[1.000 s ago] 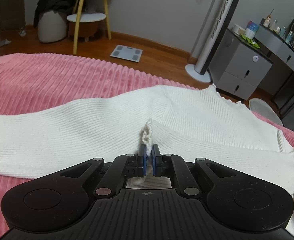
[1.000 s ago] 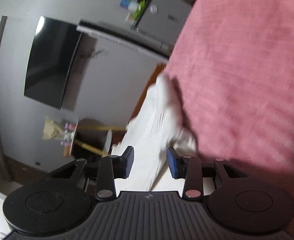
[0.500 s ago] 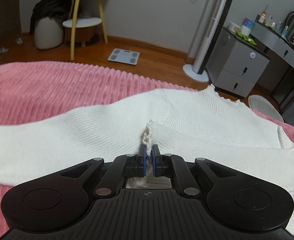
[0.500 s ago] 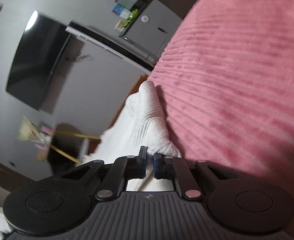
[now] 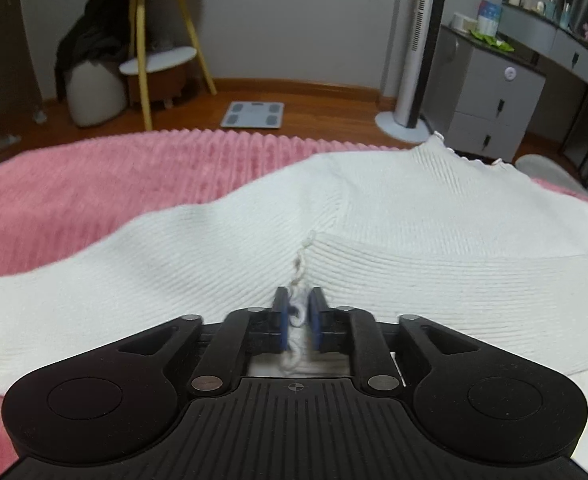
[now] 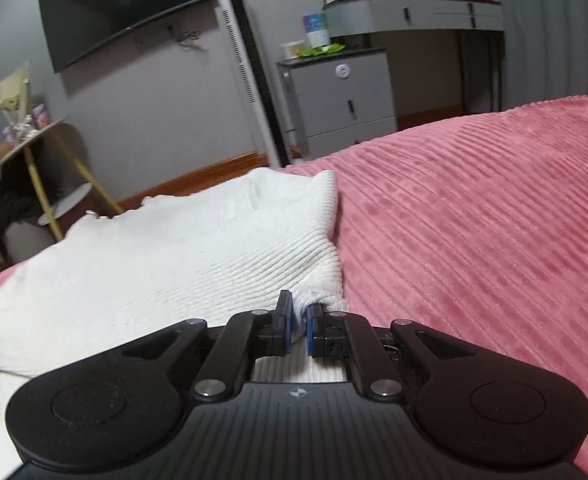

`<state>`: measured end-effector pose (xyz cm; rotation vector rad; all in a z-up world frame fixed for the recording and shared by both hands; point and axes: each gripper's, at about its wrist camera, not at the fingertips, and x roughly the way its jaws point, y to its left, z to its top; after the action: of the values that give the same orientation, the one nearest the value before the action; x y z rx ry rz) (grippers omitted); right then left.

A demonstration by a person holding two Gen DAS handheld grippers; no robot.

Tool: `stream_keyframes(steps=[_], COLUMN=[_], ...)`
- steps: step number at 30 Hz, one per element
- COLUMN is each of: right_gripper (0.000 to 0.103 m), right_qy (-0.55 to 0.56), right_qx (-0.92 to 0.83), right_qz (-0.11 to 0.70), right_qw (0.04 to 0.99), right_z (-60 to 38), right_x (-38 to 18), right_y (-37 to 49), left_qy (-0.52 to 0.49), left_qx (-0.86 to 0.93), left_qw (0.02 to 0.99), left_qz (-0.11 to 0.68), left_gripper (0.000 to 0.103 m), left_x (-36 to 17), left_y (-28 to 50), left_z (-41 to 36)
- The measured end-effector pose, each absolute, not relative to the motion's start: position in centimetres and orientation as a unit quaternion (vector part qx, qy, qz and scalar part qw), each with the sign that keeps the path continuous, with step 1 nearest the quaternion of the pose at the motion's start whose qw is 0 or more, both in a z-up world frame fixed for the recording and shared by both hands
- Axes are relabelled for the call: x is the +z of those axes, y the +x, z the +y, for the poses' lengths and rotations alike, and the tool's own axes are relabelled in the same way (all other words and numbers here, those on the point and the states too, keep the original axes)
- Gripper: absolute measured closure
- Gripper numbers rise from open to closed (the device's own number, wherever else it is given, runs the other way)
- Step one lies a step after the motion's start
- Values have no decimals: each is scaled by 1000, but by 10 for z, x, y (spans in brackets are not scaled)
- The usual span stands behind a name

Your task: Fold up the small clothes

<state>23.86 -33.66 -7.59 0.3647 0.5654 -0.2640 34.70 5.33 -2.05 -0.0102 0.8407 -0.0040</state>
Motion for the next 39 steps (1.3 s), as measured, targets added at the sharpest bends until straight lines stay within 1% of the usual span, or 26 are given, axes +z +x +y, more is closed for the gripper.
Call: stream_keyframes(steps=[1,2,3,4,5,8,11,16,17,18,19,21,23,25,26,27,28,29,30,31,33,37,39], right_gripper=[96,92,82,77,76,76,76,79,83,93,93,97,99,100,100,100,100,100,99,99,99,97,97], right_qy=[195,218,243,267,280,254,221,166,154,143,133,92,48,44,47,51,55,58,63,73,79,43,39], right_qx=[-115,-95,-72,-47,-41,-72,-76,-89,-88,-88,-90,-94,-108,-119,-121,-123,-127,-132,-130,-120,-83,-76,-84], right_qz=[283,290,295,298,291,258,270,304,319,339,353,343,332,330,329,325,323,317,308,297,278,274,276], right_qw=[932,927,921,915,914,930,934,934,931,926,922,930,936,935,935,936,936,938,940,945,954,958,957], right_z=[-342,-350,-358,-365,-372,-374,-370,-358,-357,-353,-350,-341,-332,-333,-335,-335,-334,-331,-328,-324,-309,-288,-285], right_x=[-71,-65,-61,-55,-48,-27,-23,-35,-39,-48,-55,-59,-59,-63,-65,-64,-61,-56,-52,-50,-51,-76,-72], right_y=[235,230,226,221,216,208,228,282,297,307,316,326,333,338,338,336,332,324,313,305,276,243,242], left_qy=[4,9,8,2,-5,-8,11,-2,-1,-2,-1,4,16,33,40,44,43,35,21,1,-45,-109,-123], left_qx=[9,23,31,32,29,23,30,18,16,15,14,13,17,20,21,26,32,31,27,23,31,52,66], left_qw=[915,918,923,927,929,925,919,917,916,915,915,917,920,922,922,923,924,926,926,927,925,914,916], left_qz=[404,397,384,373,369,379,392,399,402,404,404,398,391,386,384,382,378,375,375,375,376,386,376], left_gripper=[74,72,72,71,71,71,72,75,77,80,81,88,88,87,81,67,61,47,38,36,24,24,24], left_x=[-16,-11,-6,-2,-1,-6,-14,-18,-20,-22,-23,-23,-24,-27,-28,-27,-24,-22,-20,-18,-17,-25,-21], left_y=[344,339,333,327,322,319,325,338,342,345,348,351,352,353,352,350,347,343,337,331,318,294,280], left_z=[53,54,56,58,60,60,57,52,51,49,48,44,40,36,36,37,41,47,55,66,89,137,160])
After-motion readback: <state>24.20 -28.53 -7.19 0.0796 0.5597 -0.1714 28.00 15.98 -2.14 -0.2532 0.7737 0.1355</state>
